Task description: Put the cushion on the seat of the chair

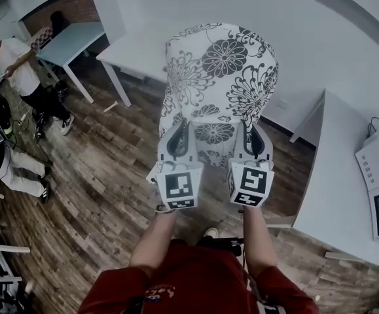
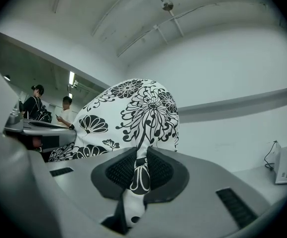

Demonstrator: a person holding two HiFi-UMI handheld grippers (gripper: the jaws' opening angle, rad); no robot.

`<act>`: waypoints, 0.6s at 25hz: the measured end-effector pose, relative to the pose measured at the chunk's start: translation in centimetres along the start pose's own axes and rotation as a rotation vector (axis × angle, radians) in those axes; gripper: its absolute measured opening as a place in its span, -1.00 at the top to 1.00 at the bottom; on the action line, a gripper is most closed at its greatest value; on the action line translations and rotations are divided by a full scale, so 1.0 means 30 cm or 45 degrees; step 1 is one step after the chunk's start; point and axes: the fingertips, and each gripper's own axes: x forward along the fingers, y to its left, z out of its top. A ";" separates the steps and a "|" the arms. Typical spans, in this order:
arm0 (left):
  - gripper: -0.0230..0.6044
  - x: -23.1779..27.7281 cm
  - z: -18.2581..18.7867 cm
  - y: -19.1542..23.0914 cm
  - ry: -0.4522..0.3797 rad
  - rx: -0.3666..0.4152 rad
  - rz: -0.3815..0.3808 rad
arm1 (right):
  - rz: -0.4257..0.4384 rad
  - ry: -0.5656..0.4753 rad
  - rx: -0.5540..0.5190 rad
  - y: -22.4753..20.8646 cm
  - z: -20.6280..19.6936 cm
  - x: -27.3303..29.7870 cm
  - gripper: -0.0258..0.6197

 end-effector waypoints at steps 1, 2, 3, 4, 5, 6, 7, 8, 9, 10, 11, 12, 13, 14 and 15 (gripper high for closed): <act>0.79 -0.004 0.006 0.000 -0.004 0.000 0.001 | 0.003 0.000 -0.001 0.002 0.005 -0.005 0.73; 0.79 -0.008 0.013 0.000 -0.008 -0.002 0.001 | 0.003 -0.002 -0.003 0.003 0.011 -0.009 0.73; 0.79 -0.010 0.018 0.000 -0.009 -0.003 0.000 | 0.003 -0.003 -0.004 0.003 0.016 -0.012 0.73; 0.79 -0.011 0.018 -0.001 -0.006 -0.004 -0.003 | 0.001 -0.001 -0.004 0.002 0.018 -0.014 0.73; 0.79 -0.009 0.015 -0.003 -0.001 -0.004 -0.007 | 0.000 0.002 -0.004 -0.001 0.016 -0.013 0.73; 0.79 -0.005 0.009 -0.005 0.003 -0.005 -0.011 | -0.003 0.004 -0.006 -0.004 0.012 -0.010 0.73; 0.79 -0.001 0.004 -0.006 0.004 -0.005 -0.012 | -0.005 0.002 -0.010 -0.006 0.009 -0.007 0.73; 0.79 0.001 0.001 -0.006 0.002 -0.003 -0.013 | -0.006 -0.002 -0.013 -0.007 0.007 -0.005 0.73; 0.79 0.001 0.001 -0.007 -0.004 -0.002 -0.013 | -0.007 -0.007 -0.016 -0.007 0.006 -0.005 0.73; 0.79 0.000 0.001 -0.008 -0.011 -0.003 -0.013 | -0.008 -0.010 -0.019 -0.008 0.006 -0.006 0.73; 0.79 -0.001 0.000 -0.010 -0.015 -0.004 -0.015 | -0.010 -0.012 -0.022 -0.008 0.005 -0.009 0.73; 0.79 -0.001 -0.002 -0.010 -0.017 -0.007 -0.017 | -0.012 -0.010 -0.026 -0.008 0.004 -0.010 0.73; 0.79 0.000 -0.004 -0.009 -0.016 -0.011 -0.021 | -0.016 -0.007 -0.032 -0.007 0.004 -0.012 0.73; 0.79 0.001 -0.005 -0.006 -0.015 -0.017 -0.025 | -0.020 -0.003 -0.038 -0.005 0.006 -0.013 0.73; 0.79 0.001 -0.004 -0.004 -0.013 -0.023 -0.029 | -0.024 0.003 -0.044 -0.002 0.009 -0.015 0.73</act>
